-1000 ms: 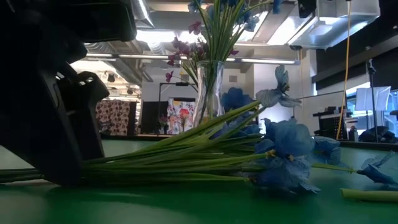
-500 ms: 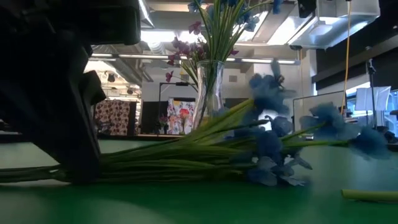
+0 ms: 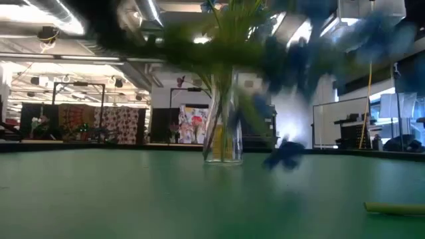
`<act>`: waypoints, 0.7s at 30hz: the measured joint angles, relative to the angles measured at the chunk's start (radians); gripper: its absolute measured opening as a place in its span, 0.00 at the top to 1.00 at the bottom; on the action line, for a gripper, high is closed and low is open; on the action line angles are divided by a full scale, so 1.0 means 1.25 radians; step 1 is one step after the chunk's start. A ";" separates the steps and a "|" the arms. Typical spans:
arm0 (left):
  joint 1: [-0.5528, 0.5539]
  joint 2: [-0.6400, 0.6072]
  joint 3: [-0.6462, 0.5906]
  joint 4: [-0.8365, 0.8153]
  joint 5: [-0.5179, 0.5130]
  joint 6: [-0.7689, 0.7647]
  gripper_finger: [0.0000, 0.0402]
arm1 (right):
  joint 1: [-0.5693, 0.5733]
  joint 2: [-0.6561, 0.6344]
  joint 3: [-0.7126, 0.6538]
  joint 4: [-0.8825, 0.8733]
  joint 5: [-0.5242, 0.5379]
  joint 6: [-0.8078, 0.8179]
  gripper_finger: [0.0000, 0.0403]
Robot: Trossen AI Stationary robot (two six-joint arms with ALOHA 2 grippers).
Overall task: Sort flowers into vase by color
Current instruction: Put the blue flowers into the transparent vase
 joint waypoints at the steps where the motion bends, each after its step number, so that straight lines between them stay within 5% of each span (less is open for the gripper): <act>1: -0.004 0.000 0.027 -0.026 -0.021 0.014 1.00 | 0.000 0.000 0.000 0.000 0.000 0.000 0.42; 14: -0.036 -0.002 0.324 -0.073 -0.213 0.254 1.00 | 0.000 0.000 0.000 0.000 -0.001 0.000 0.42; 21: -0.026 -0.003 0.434 -0.023 -0.220 0.427 1.00 | 0.000 0.000 0.000 0.000 -0.013 0.001 0.42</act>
